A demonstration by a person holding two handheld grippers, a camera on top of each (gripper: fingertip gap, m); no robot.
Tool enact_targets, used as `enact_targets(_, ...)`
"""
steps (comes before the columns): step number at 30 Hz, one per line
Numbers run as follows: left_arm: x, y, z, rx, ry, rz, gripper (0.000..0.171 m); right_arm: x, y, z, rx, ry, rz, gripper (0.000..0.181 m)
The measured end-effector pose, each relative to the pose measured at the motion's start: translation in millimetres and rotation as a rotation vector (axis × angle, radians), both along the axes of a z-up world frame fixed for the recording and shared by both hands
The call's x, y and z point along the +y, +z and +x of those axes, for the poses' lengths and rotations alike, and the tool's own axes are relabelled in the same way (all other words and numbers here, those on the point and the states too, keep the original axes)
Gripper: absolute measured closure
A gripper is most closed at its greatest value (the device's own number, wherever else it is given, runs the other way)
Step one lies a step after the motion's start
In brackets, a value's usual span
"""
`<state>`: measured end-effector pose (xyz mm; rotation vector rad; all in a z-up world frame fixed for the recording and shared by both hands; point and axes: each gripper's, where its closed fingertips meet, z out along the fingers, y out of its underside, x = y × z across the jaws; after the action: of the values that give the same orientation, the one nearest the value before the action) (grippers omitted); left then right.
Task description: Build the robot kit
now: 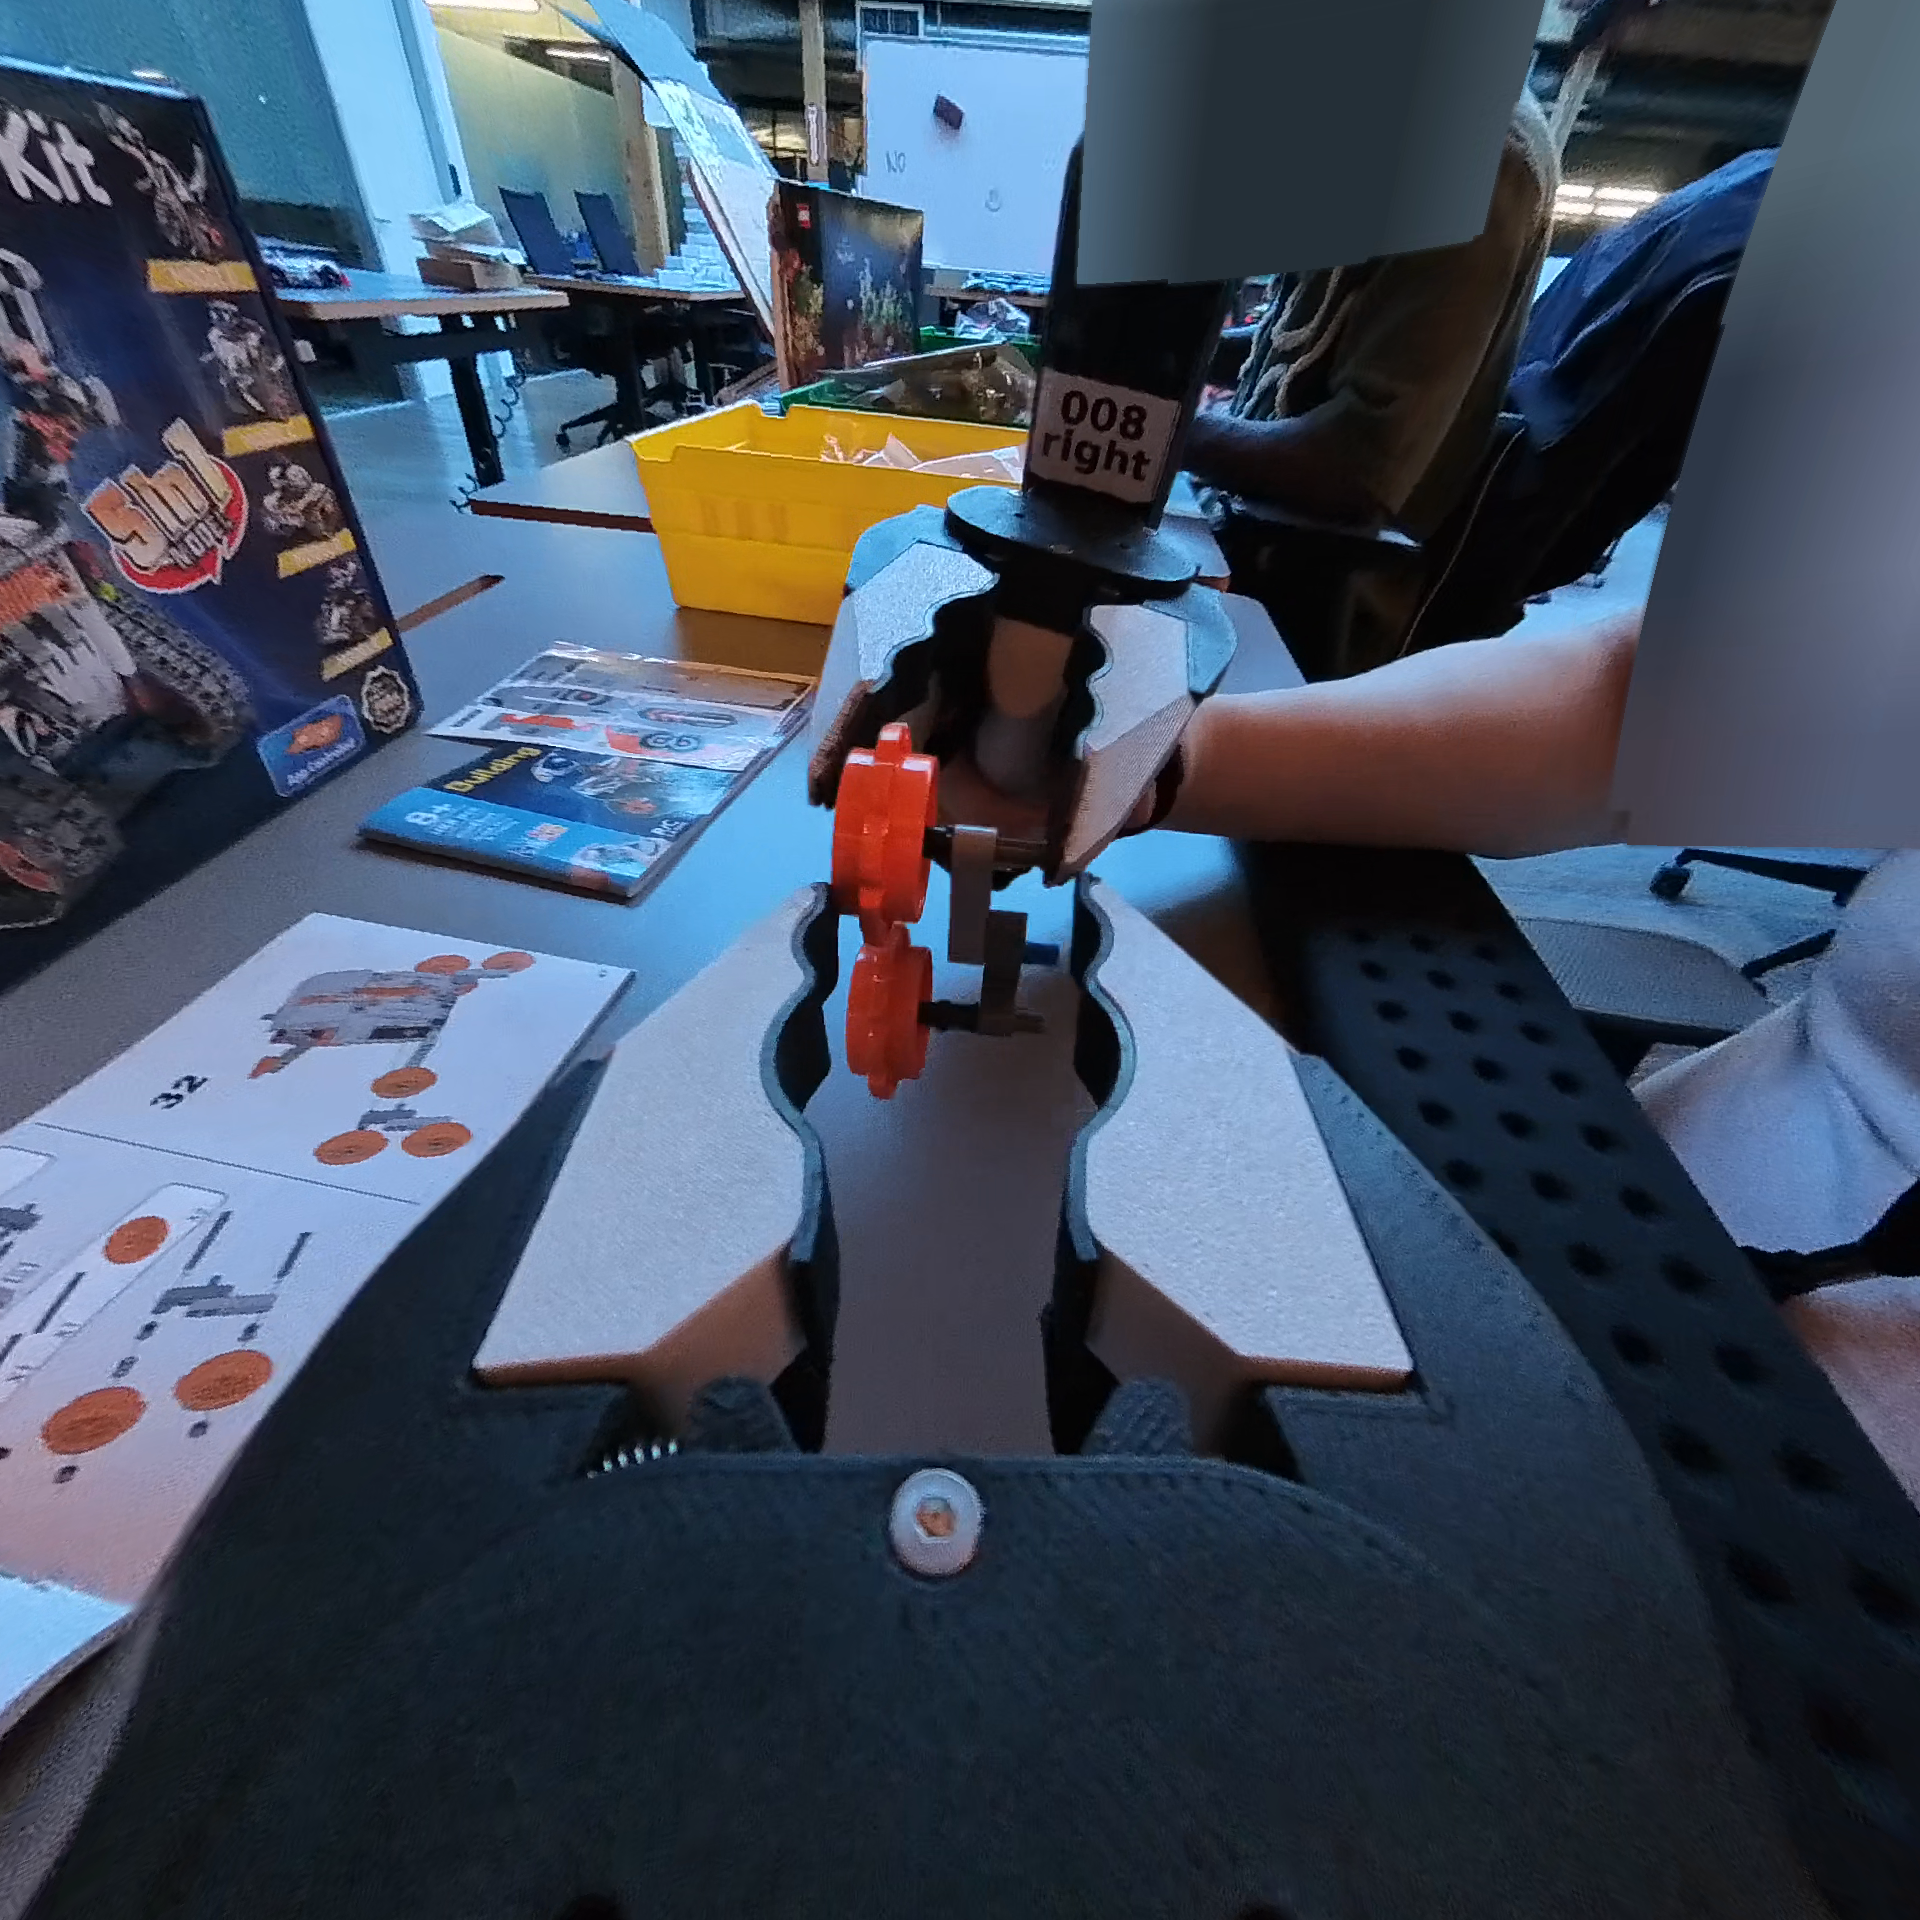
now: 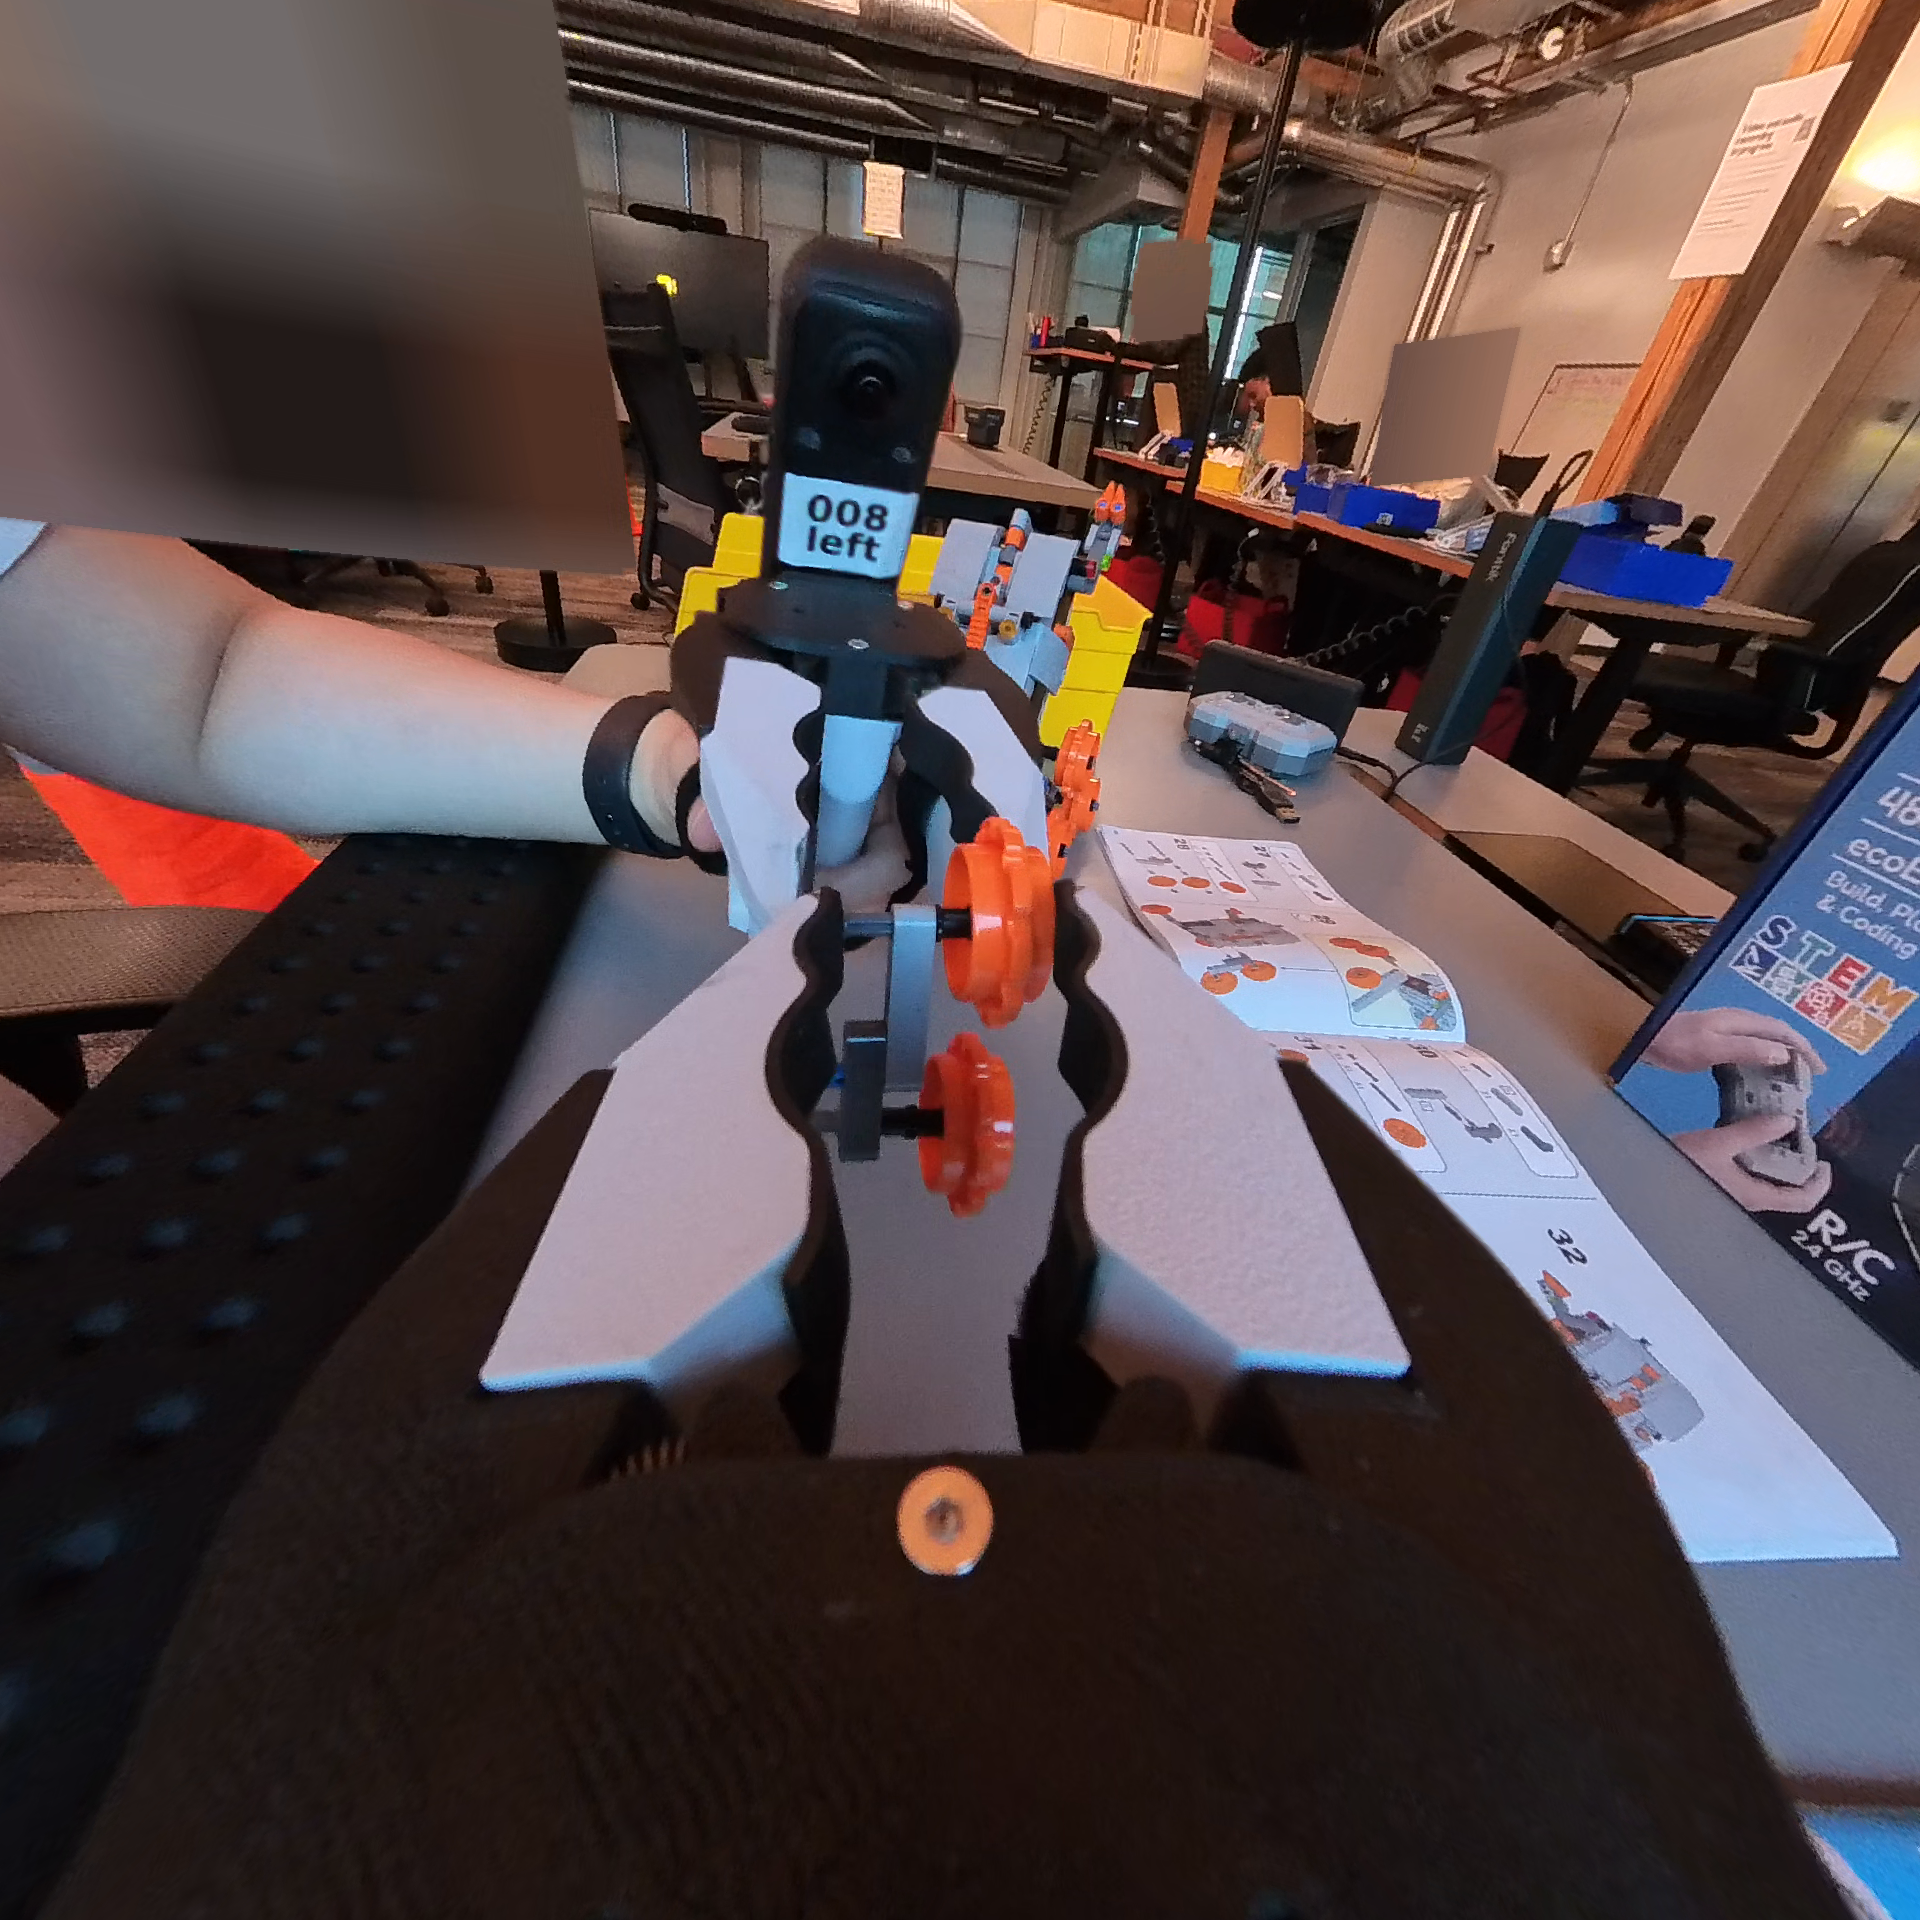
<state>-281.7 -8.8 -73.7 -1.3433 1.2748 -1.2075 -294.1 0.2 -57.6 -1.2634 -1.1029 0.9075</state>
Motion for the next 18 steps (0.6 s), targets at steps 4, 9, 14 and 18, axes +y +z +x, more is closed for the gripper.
enact_targets(4,-1,0,2,-0.002,-0.008,-0.015,0.124,-1,-1,-2,-0.008,0.007,0.016,0.141)
enact_targets(9,-1,-2,-1,0.020,-0.002,0.068,0.132,-3,1,-2,0.022,0.049,-0.060,0.141)
enact_targets(14,2,-12,3,0.062,0.029,0.104,0.139,3,10,3,0.109,0.038,-0.131,0.141)
enact_targets(18,10,-8,4,0.007,0.058,0.013,0.137,6,9,3,0.108,0.017,-0.128,0.141)
